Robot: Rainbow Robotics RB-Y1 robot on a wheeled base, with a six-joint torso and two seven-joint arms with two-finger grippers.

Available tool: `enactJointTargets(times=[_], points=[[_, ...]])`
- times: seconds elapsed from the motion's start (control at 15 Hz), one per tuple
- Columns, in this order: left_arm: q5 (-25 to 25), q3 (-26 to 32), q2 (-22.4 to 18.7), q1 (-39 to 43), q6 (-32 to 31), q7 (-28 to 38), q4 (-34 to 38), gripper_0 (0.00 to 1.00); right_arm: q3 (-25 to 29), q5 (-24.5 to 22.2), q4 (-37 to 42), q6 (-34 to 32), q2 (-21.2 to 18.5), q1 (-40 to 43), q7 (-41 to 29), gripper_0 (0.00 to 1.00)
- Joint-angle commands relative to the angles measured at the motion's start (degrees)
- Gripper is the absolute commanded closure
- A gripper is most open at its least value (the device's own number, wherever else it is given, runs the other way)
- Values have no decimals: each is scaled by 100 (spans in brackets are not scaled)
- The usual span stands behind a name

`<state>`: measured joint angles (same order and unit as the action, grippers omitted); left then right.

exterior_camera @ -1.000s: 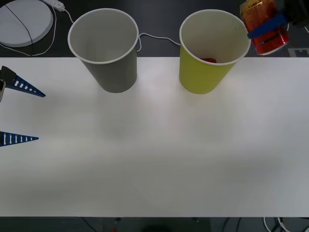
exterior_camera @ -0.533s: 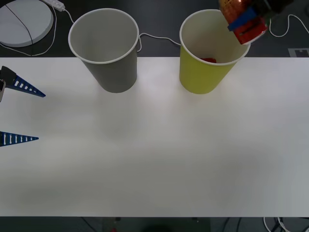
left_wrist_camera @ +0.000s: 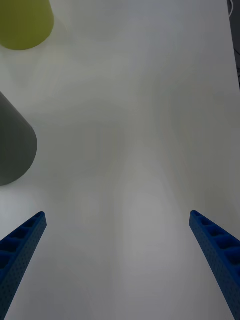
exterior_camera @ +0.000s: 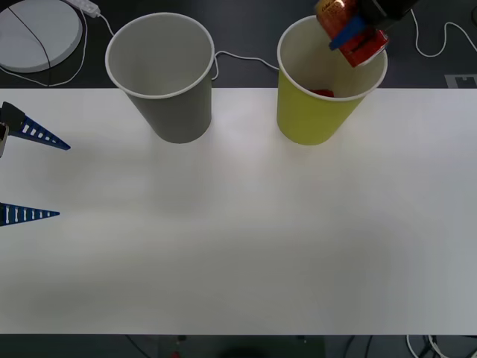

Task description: Put the can into the green bin and the plastic bottle into the gray bin

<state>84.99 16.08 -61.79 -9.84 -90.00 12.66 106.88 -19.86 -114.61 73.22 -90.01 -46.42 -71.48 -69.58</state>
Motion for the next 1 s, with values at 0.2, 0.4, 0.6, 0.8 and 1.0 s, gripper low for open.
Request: enactJointTargets(times=[0.2,0.4,0.6,0.8,1.0], points=[[0,0,0,0,0,0,0,0,8,97,17,1,-33,-6,322,0],[0,0,0,0,0,0,0,0,8,475,175,1,-359,3,472,0],[0,0,0,0,0,0,0,0,290,1204,272,1,-719,196,613,0],[0,0,0,0,0,0,0,0,720,1890,860,1,-1202,794,806,0],[0,0,0,0,0,0,0,0,1204,2487,1511,1,-1633,1576,1483,0]])
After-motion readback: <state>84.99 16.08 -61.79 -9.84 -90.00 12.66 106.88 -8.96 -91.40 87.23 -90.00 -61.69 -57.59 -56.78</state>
